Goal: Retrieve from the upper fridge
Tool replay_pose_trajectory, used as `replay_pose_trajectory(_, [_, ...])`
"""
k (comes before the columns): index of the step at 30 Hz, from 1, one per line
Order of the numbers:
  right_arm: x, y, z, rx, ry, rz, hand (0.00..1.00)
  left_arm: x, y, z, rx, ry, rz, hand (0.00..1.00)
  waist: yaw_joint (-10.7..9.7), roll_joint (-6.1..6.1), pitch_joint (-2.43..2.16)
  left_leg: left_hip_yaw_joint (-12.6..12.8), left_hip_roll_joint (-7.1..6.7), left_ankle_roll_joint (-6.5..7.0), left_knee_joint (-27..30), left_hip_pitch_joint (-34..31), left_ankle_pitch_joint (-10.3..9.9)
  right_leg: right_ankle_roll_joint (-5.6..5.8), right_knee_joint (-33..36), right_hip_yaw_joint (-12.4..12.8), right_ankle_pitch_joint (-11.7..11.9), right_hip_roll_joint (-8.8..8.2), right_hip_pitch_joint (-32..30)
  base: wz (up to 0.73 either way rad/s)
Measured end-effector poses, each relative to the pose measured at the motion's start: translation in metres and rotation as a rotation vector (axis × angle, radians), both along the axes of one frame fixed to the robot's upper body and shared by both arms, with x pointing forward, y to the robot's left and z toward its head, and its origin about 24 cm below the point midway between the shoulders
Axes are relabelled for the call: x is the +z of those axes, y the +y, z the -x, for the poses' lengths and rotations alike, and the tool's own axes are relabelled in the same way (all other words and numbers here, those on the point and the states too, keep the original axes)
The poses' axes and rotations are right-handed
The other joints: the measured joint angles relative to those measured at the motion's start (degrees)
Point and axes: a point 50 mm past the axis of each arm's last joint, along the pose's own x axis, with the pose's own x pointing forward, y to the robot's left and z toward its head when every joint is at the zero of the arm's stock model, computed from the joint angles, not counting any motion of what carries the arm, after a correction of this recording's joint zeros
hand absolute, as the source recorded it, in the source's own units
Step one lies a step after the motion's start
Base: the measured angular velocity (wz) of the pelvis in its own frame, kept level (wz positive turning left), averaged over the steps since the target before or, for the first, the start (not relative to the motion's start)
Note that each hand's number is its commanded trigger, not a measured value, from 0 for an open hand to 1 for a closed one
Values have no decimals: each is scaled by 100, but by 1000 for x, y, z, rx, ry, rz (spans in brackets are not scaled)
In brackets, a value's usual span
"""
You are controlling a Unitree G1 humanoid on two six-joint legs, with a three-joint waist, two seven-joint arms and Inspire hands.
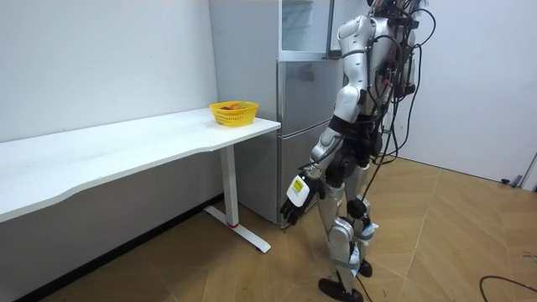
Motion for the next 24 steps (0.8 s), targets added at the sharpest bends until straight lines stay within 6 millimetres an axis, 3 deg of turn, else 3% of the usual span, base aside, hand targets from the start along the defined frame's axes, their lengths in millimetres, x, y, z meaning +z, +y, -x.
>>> replay_pose_trajectory(10, [41,-9,-9,0,-114,131,0,0,6,9,59,14,-11,0,0,-220,4,-8,1,1,-1,-14,-1,0,-11,-81,1,-6,9,1])
replay_pose_trajectory(20, [50,-8,-7,-17,-107,212,0,0,6,16,76,39,-10,0,9,-153,-6,-20,6,0,45,-97,0,-1,-5,-136,6,-14,-4,2])
replay_pose_trajectory(24, [53,-6,-8,-22,-79,278,0,0,7,16,77,38,-11,0,109,-136,-10,-2,6,0,40,-83,0,-1,17,-92,6,-11,0,-5])
